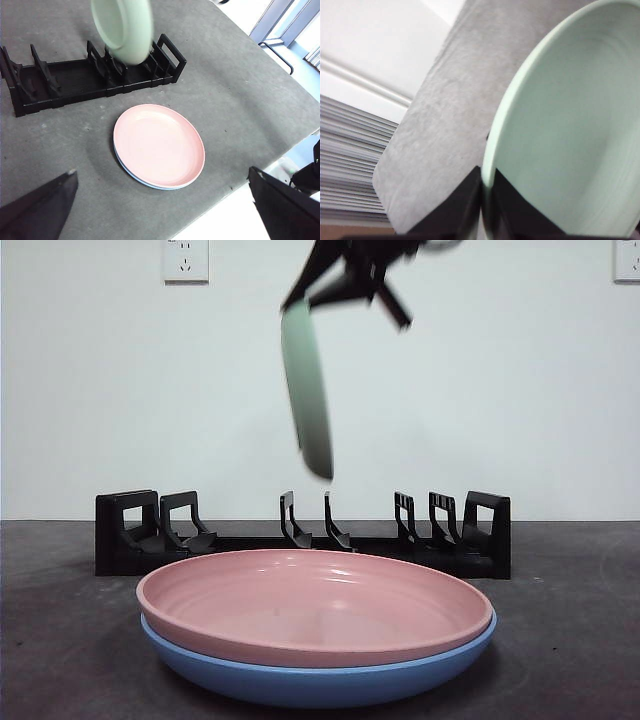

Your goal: Place the plate

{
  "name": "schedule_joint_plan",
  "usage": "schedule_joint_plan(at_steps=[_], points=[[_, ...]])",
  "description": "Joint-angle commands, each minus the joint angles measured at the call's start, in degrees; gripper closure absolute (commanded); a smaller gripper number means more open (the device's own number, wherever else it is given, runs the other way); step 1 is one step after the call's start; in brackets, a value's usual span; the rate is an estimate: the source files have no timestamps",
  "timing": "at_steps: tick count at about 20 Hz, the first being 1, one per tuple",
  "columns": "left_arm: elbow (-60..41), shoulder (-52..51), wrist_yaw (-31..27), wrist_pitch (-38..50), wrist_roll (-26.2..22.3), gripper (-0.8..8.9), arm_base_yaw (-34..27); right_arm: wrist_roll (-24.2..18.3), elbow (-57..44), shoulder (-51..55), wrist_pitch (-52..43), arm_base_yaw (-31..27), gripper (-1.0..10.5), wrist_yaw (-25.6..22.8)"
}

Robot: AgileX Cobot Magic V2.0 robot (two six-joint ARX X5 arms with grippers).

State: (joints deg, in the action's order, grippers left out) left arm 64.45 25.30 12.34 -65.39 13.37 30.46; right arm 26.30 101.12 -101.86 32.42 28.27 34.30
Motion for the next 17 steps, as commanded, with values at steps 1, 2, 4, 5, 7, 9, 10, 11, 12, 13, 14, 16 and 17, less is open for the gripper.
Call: schedule_joint_plan(at_steps=[1, 2, 4, 5, 7, 9, 10, 11, 12, 13, 14, 16, 17], points=[[1.2, 0.1, 0.1, 0.7, -2.3, 2.51, 0.3, -5.6, 1.7, 2.8, 2.4, 1.0, 9.4, 0.2], [1.2, 0.1, 0.1, 0.7, -2.7, 2.51, 0.3, -7.4, 1.7, 4.2, 4.2, 1.2, 9.4, 0.1], [1.2, 0.1, 0.1, 0.7, -3.9, 2.51, 0.3, -11.0, 1.7, 6.5, 8.3, 1.8, 9.4, -0.4], [1.2, 0.1, 0.1, 0.7, -4.3, 2.51, 0.3, -13.2, 1.7, 7.6, 10.8, 2.2, 9.4, -1.4], [1.2, 0.1, 0.1, 0.7, -5.7, 2.51, 0.3, -22.8, 1.2, 11.5, 20.7, 4.5, 9.4, -6.0], [1.2, 0.1, 0.1, 0.8, -6.6, 2.51, 0.3, -25.0, 0.3, 12.5, 22.3, 5.5, 9.4, -5.7], [1.2, 0.1, 0.1, 0.9, -6.8, 2.51, 0.3, -26.0, -0.3, 13.1, 23.0, 6.1, 9.4, -5.7], [1.2, 0.1, 0.1, 1.1, -6.8, 2.51, 0.3, -26.9, -1.3, 13.8, 23.6, 6.7, 9.4, -5.7], [1.2, 0.1, 0.1, 1.2, -6.8, 2.51, 0.3, -27.3, -2.1, 14.2, 23.8, 7.2, 9.4, -5.7], [1.2, 0.2, 0.1, 1.2, -6.8, 2.52, 0.3, -28.3, -3.6, 15.0, 24.2, 8.0, 9.4, -5.7], [1.2, 0.2, 0.1, 1.3, -6.9, 2.52, 0.3, -28.9, -4.9, 15.6, 24.3, 8.6, 9.4, -5.9], [1.2, 0.2, 0.1, 1.3, -6.9, 2.52, 0.3, -29.2, -8.4, 17.0, 23.8, 9.9, 9.4, -6.0], [1.2, 0.2, 0.1, 1.3, -6.9, 2.52, 0.3, -29.2, -10.8, 18.1, 23.2, 10.5, 9.4, -6.1]])
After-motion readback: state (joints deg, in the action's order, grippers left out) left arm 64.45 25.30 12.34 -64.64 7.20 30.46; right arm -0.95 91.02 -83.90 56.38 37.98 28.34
